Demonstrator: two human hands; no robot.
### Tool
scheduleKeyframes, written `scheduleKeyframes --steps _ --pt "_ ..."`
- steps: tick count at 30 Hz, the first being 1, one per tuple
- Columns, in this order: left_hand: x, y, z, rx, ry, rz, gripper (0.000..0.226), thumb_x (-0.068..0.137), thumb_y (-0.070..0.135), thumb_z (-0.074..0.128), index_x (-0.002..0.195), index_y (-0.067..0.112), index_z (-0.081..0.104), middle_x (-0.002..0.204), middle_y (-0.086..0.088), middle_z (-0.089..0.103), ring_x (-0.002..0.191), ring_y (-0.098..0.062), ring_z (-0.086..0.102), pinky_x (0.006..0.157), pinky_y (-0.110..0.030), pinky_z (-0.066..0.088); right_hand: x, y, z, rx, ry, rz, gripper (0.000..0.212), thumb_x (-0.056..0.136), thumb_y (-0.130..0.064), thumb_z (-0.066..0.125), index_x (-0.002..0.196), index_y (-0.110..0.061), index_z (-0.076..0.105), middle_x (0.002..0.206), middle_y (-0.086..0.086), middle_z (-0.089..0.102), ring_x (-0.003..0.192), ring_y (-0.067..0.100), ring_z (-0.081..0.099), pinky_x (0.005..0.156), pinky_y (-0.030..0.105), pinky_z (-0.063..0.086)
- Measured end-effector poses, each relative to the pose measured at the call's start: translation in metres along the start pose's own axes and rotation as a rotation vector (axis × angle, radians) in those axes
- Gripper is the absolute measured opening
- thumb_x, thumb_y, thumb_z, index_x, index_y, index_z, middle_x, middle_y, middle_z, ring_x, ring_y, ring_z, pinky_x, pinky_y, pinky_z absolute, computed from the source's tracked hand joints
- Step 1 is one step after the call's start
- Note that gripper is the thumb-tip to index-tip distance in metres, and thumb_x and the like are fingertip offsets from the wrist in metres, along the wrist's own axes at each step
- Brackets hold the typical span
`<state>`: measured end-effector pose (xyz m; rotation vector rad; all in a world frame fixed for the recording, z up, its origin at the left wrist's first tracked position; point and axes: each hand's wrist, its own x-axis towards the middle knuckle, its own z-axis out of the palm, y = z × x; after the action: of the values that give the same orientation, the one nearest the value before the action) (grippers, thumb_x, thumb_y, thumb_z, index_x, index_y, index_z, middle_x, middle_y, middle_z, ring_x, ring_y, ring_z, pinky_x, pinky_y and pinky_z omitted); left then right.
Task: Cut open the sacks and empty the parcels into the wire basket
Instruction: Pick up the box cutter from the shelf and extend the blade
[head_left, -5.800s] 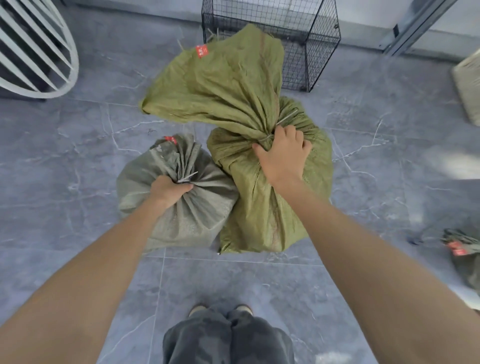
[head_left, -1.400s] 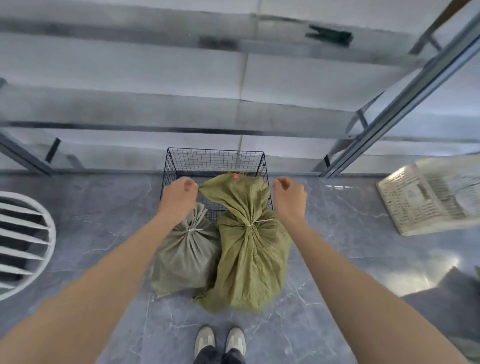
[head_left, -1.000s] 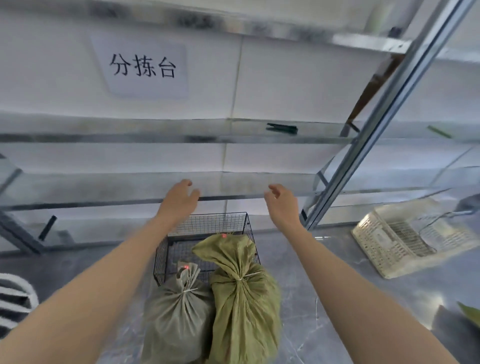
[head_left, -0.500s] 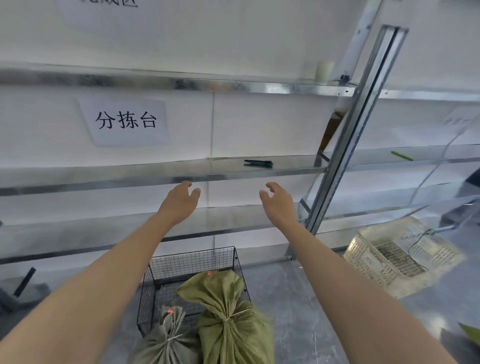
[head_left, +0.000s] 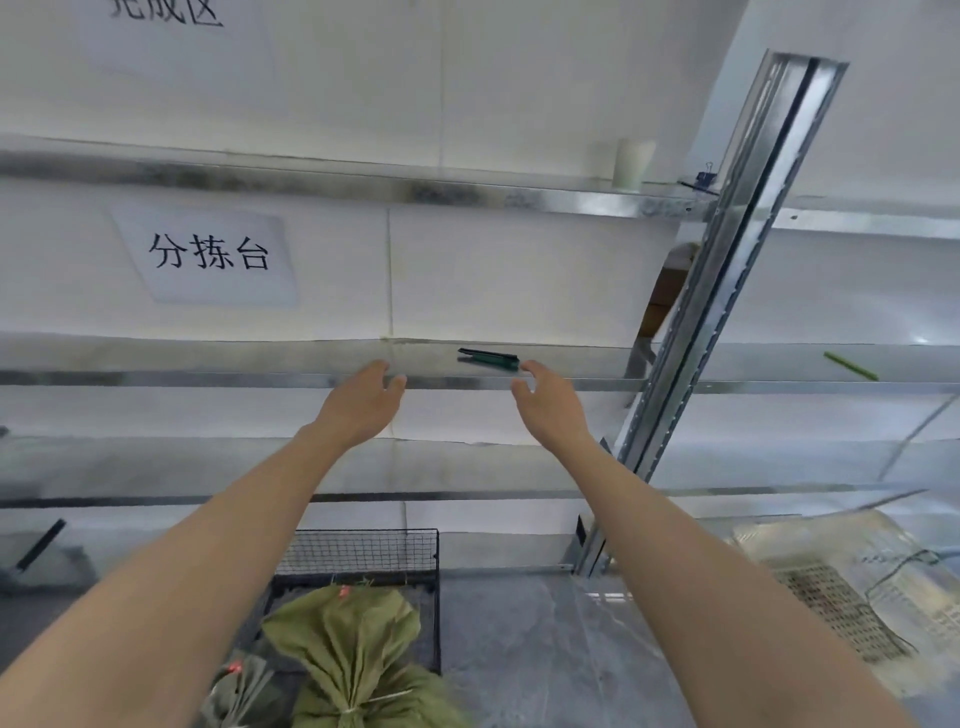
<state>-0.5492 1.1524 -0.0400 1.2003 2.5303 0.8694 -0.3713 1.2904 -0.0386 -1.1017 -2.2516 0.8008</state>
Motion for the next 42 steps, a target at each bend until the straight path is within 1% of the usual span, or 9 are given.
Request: scheduleKeyframes --steps 5,9,15,21,26,31,34,37,42 --pt "0.025 0.037 0.032 0.025 0.016 -0.088 0.051 0.097 0.036 0.026 0.136 0.007 0.039 0.143 -0.014 0.043 0.124 -0.034 0.044 0.102 -0.044 0.035 0.037 0.044 -0.031 0.016 -0.062 -0.038 0.044 0.099 -0.028 0.041 0.141 -0.017 0.043 0.139 0.004 0.051 0.123 0.024 0.049 0.098 0.034 0.040" --pt "0.039 0.062 0.058 0.055 0.030 -0.102 0.048 0.099 0.036 0.028 0.138 0.008 0.038 0.140 -0.011 0.046 0.121 -0.030 0.047 0.097 -0.040 0.037 0.063 0.073 -0.045 0.005 -0.089 -0.052 0.043 0.099 -0.029 0.043 0.140 -0.016 0.043 0.133 0.004 0.056 0.121 0.024 0.051 0.093 0.031 0.038" --pt "0.071 0.068 0.086 0.109 0.022 -0.098 0.051 0.100 0.039 0.030 0.139 0.007 0.037 0.143 -0.010 0.044 0.128 -0.029 0.043 0.102 -0.041 0.036 0.103 0.106 -0.040 0.026 -0.114 -0.052 0.043 0.099 -0.029 0.044 0.139 -0.014 0.045 0.130 0.007 0.058 0.120 0.025 0.052 0.095 0.031 0.039" --pt "0.131 0.068 0.111 0.100 0.001 -0.151 0.051 0.101 0.036 0.028 0.143 0.007 0.032 0.147 -0.012 0.039 0.132 -0.031 0.039 0.104 -0.039 0.033 0.162 0.130 -0.021 -0.010 -0.181 -0.047 0.043 0.099 -0.031 0.042 0.140 -0.016 0.043 0.142 0.003 0.049 0.125 0.025 0.049 0.099 0.033 0.039" --pt "0.192 0.056 0.115 0.088 0.008 -0.178 0.053 0.102 0.037 0.027 0.144 0.006 0.031 0.146 -0.016 0.040 0.131 -0.032 0.040 0.105 -0.041 0.033 0.227 0.126 0.003 -0.075 -0.228 -0.074 0.043 0.100 -0.032 0.041 0.139 -0.015 0.044 0.140 0.005 0.050 0.125 0.025 0.048 0.100 0.035 0.040" --pt "0.247 0.042 0.124 0.077 0.014 -0.243 0.052 0.101 0.037 0.028 0.141 0.005 0.035 0.144 -0.017 0.043 0.129 -0.034 0.042 0.104 -0.041 0.034 0.277 0.126 0.033 -0.071 -0.264 -0.071 0.043 0.099 -0.031 0.041 0.139 -0.016 0.045 0.137 0.004 0.053 0.120 0.023 0.051 0.094 0.032 0.040" --pt "0.267 0.034 0.138 0.104 -0.022 -0.267 0.051 0.101 0.037 0.028 0.139 0.006 0.038 0.140 -0.017 0.047 0.125 -0.033 0.045 0.100 -0.040 0.036 0.295 0.133 0.051 -0.096 -0.318 -0.064 0.039 0.099 -0.028 0.042 0.136 -0.014 0.046 0.128 0.007 0.058 0.109 0.026 0.056 0.083 0.031 0.042" --pt "0.288 0.026 0.148 0.113 -0.035 -0.287 0.051 0.101 0.037 0.029 0.140 0.007 0.038 0.142 -0.015 0.045 0.128 -0.031 0.043 0.102 -0.040 0.035 0.318 0.139 0.068 -0.132 -0.355 -0.067 0.036 0.099 -0.025 0.043 0.131 -0.012 0.049 0.121 0.010 0.060 0.100 0.027 0.059 0.079 0.032 0.045" --pt "0.317 0.008 0.163 0.151 -0.049 -0.326 0.051 0.101 0.036 0.029 0.139 0.006 0.040 0.141 -0.015 0.047 0.127 -0.031 0.044 0.102 -0.039 0.035 0.356 0.154 0.100 -0.207 -0.426 -0.066 0.038 0.097 -0.022 0.046 0.132 -0.009 0.047 0.128 0.010 0.056 0.110 0.027 0.055 0.082 0.032 0.043"
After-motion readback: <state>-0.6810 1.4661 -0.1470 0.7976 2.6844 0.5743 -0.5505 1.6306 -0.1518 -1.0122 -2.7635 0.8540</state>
